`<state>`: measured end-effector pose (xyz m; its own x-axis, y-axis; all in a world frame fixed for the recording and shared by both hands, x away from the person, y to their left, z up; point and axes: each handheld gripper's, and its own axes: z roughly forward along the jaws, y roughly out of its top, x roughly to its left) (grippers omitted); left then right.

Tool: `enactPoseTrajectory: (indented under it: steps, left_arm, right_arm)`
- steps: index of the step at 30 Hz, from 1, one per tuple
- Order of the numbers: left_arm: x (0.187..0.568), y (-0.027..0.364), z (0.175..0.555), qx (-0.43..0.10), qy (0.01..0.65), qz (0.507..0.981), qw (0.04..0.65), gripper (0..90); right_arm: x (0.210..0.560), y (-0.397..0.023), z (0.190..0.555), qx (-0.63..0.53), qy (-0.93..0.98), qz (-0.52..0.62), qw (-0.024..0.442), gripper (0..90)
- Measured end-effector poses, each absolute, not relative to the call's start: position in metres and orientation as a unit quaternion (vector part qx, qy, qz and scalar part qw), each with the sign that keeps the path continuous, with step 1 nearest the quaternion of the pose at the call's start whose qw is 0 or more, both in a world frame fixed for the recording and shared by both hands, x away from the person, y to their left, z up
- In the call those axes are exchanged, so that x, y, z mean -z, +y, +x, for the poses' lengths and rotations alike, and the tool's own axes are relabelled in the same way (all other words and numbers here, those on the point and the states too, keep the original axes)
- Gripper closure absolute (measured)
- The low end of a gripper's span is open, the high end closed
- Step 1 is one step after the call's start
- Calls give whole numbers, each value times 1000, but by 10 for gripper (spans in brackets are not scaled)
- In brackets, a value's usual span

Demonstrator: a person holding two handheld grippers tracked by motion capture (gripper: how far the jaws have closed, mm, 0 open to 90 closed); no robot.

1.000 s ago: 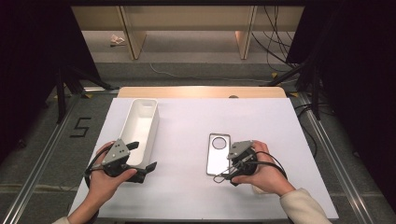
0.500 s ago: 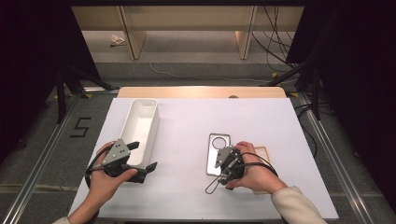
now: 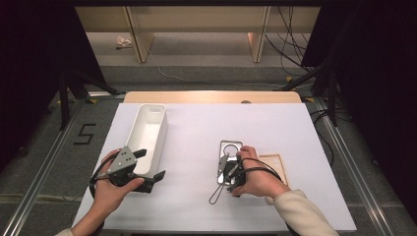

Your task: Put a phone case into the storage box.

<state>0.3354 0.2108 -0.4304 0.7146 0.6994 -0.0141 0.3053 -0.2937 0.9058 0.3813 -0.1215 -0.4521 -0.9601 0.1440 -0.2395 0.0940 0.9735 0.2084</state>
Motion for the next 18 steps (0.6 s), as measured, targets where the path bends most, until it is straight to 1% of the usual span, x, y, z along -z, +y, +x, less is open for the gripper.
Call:
enactPoseTrajectory:
  steps: [18]
  left_arm:
    - [430,211,336,-197,322,780,500,24]
  right_arm:
    - [457,-112,391,-52,989,46,127,280]
